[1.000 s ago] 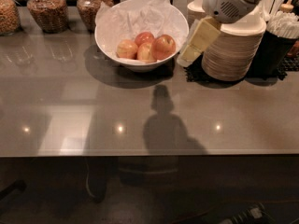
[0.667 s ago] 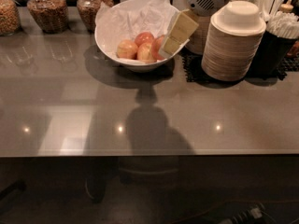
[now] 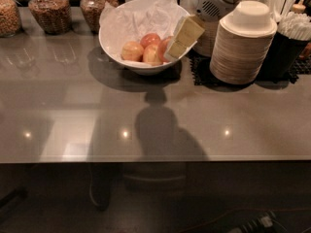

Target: Pick apple from white bowl

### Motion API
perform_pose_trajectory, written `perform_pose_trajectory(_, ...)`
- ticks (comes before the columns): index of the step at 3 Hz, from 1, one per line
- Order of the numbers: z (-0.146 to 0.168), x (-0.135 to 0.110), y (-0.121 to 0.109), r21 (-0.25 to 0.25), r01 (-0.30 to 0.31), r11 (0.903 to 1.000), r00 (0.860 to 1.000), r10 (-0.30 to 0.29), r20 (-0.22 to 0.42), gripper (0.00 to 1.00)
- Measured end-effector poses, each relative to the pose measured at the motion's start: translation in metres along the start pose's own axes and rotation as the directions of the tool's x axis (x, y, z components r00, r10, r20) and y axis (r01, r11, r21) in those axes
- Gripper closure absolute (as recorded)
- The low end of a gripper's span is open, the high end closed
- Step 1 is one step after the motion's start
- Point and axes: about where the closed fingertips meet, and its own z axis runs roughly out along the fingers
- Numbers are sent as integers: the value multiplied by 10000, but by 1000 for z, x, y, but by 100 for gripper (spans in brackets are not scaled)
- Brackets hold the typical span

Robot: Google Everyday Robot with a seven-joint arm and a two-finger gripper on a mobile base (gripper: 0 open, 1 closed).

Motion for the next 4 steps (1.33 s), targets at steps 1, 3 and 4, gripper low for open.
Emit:
perform_pose_trajectory(1, 27, 5, -11, 181, -298, 9994, 9995, 297, 75, 0)
perform_pose_trajectory(3, 76, 11, -26, 234, -732, 9970, 9973, 730, 68, 3)
perform_pose_trajectory(4, 93, 15, -31, 211, -960, 9952, 9954, 960, 20, 21)
